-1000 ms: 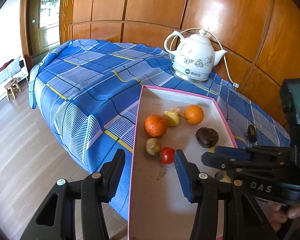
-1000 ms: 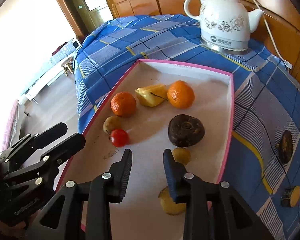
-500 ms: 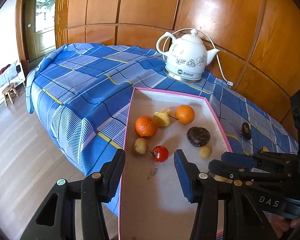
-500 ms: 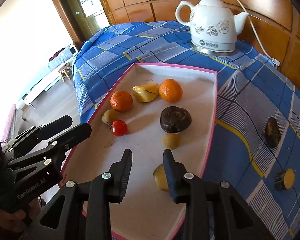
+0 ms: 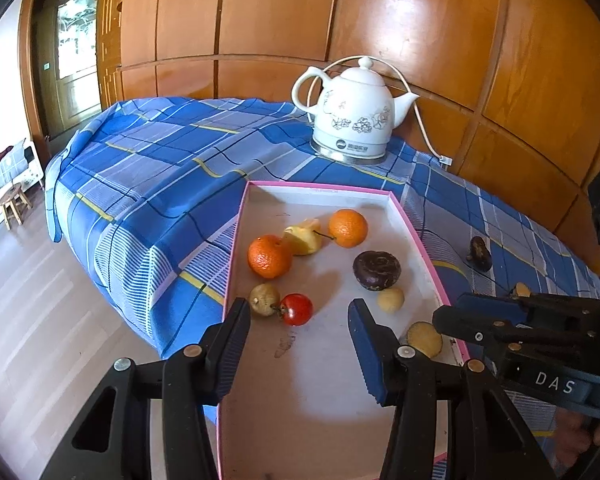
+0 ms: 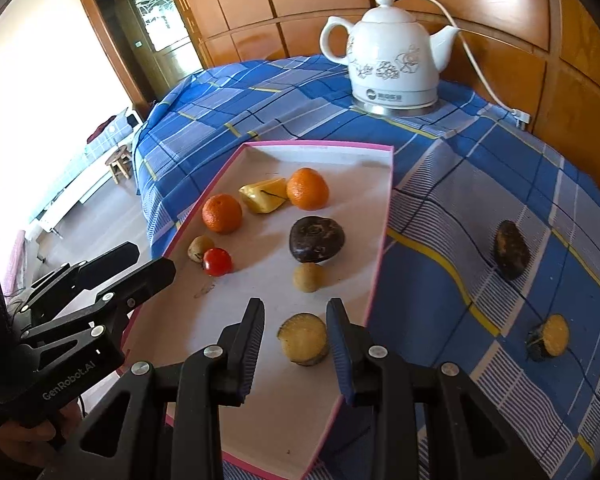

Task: Organize fruits
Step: 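Withdraw both tools from the tray toward the fruit left on the bed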

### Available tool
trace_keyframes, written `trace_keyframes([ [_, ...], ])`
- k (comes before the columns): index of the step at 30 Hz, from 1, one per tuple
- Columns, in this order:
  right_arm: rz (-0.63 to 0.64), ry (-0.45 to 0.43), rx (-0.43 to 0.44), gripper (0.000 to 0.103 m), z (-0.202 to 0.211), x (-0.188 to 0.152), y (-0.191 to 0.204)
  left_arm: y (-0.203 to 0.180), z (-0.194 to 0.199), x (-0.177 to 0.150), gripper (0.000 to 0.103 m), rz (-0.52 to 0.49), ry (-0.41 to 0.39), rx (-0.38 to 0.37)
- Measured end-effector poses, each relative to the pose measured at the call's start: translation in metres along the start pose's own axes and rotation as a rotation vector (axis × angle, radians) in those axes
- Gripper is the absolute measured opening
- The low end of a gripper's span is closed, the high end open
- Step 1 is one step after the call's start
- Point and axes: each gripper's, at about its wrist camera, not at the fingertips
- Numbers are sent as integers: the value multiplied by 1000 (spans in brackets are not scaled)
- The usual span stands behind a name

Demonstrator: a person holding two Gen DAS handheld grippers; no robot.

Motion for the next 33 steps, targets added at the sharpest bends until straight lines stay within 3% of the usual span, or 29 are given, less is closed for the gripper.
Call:
trace_keyframes([
  [15,-37,-46,-76,32,32,-8,-30,-22,4,-3,52,-72,-5,-24],
  [33,-123,-69,-256,32,91,-21,-118,-54,5,-7,52,-182,9,-75],
])
Point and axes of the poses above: each gripper's, at about its wrist camera, not at the fingertips, and z roughly against the way its jaws point, y to its left, x to its top, and after that the axes turned 3 degrees about x, right-handed
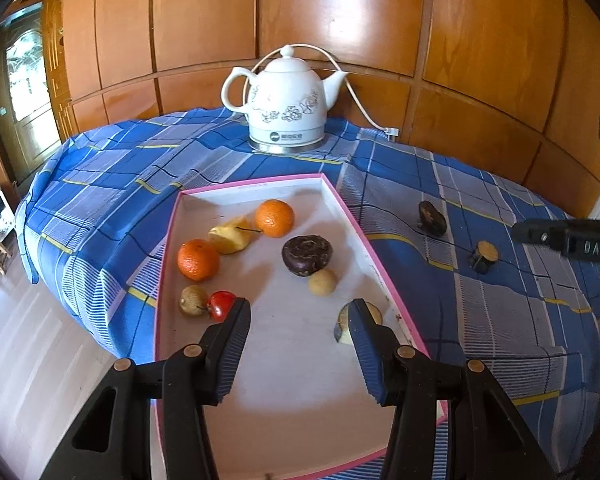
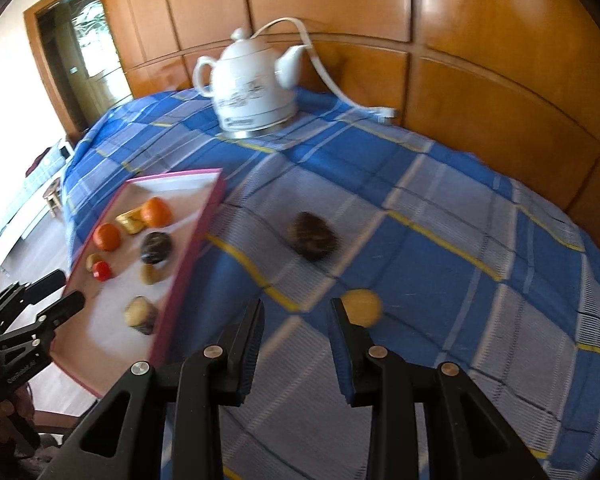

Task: Organize fruits
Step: 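Withdraw both tools from the tray toward the fruit left on the bed, then move the left tool to the dark brown fruit and close on it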

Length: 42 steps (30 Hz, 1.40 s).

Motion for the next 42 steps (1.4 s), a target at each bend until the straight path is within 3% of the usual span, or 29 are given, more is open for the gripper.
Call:
trace_keyframes([
  [19,-147,36,-182,33,15,-17,-126,-41,-7,14,52,-115,18,-57],
  [26,-247,64,-136,33,3,-30,-150,-78,-20,31,52,-194,41,-118],
  [29,-233,56,-115,33,4,-29,-146,-93,-32,42,57,-212,64,-145],
  [42,-254,60,-60,34,5,-24,-140,-161,-112,87,65,-372,163,-191],
])
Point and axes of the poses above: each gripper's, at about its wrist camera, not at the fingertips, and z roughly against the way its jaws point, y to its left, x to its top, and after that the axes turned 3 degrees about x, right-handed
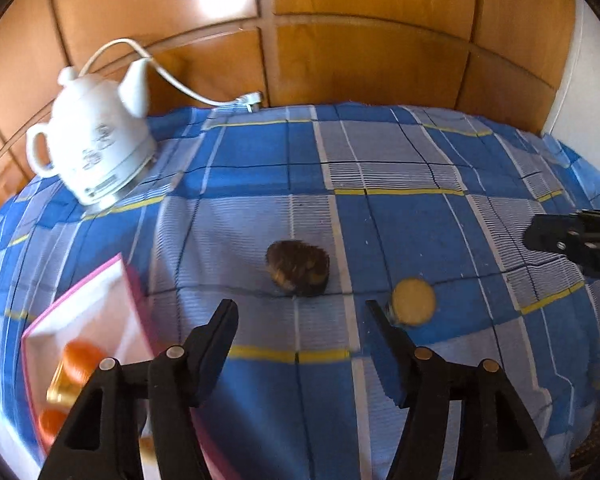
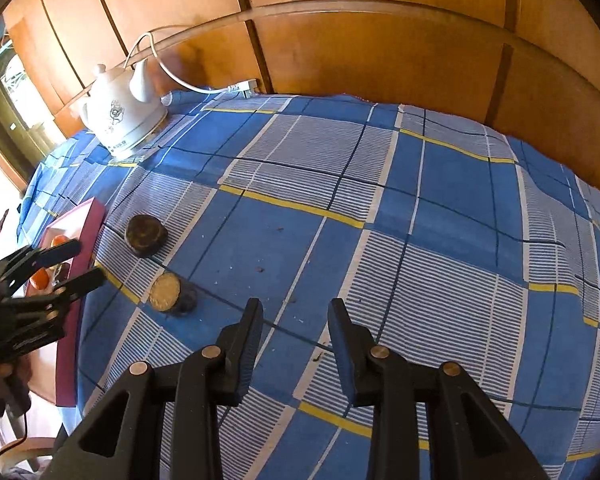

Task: Organize fruits
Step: 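Move the left tool to the dark brown fruit and close on it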

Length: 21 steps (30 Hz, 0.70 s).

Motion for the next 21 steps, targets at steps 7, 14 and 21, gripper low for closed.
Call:
trace_keyframes([
  [7,-8,5,13,35,0,2,0,-6,-39,23,68,-42,76,14],
  [14,5,5,10,35,0,3,3,-10,-63,26,68,-67,123,38],
  [21,11,9,6,35,-1,2,3,-7,-69,22,46,-9,115,19],
])
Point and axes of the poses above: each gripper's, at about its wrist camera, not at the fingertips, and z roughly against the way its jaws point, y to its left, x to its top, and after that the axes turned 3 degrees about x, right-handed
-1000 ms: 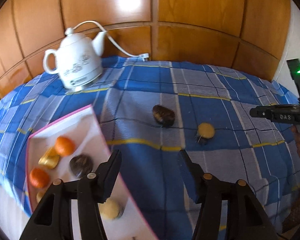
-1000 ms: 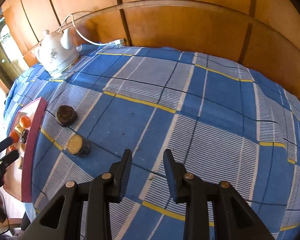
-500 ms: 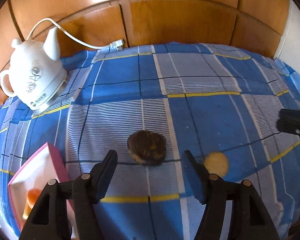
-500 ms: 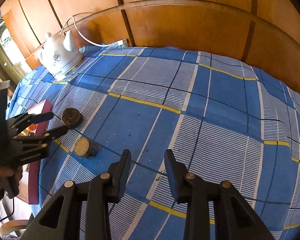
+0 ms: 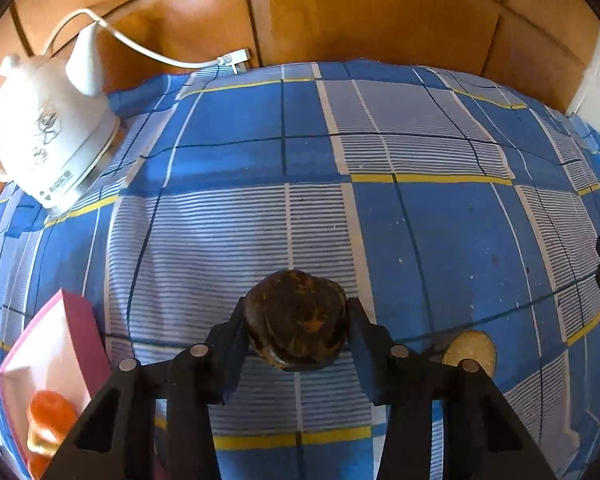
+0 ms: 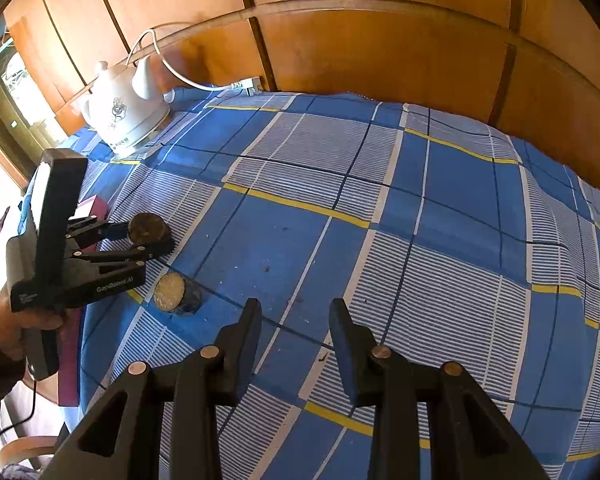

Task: Organize fruits
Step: 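Move the left tool to the dark brown fruit and close on it, then close the right tool on the round yellow slice while the left holds the dark fruit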

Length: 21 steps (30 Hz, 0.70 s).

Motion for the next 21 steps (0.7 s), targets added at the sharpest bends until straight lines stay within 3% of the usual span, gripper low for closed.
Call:
trace_keyframes([
  [3,-2,4,-7,35,-1,0,-1,0,17,-13,41,17,-39,-15],
  [10,-3,25,-9,35,-6,-4,-2,-1,62,-56,41,43,-102,-77],
  [16,38,69,-8,35,-19,-11,7,-12,82,-93,41,44,-112,-142],
  [21,51,85,47,35,-23,-16,16,-27,90,-119,41,26,-107,-202],
])
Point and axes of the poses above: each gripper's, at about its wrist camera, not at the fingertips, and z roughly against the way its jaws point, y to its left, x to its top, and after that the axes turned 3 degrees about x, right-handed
